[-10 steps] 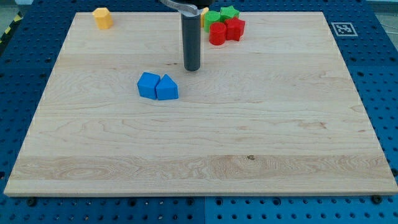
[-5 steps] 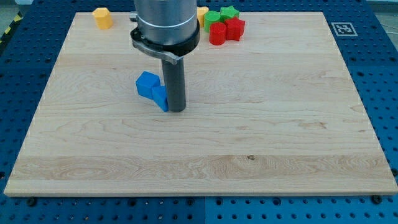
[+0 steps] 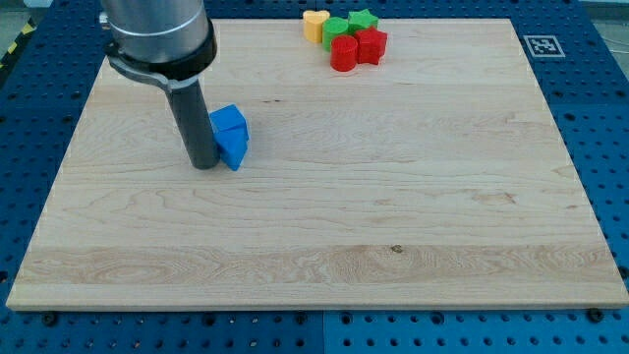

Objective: Separate the blue cube from blue triangle

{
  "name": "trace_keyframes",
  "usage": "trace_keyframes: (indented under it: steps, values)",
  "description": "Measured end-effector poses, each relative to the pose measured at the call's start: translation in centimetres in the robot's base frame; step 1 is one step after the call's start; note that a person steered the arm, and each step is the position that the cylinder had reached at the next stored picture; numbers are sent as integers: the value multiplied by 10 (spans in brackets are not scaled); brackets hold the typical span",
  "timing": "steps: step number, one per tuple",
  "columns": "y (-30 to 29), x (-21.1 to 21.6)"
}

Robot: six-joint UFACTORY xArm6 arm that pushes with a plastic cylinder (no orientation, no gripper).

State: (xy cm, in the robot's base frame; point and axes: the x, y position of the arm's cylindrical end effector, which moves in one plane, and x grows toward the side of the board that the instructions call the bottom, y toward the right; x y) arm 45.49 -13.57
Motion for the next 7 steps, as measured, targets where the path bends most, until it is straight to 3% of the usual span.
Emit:
trace_keyframes:
  steps: [7]
  values:
    - [8, -28]
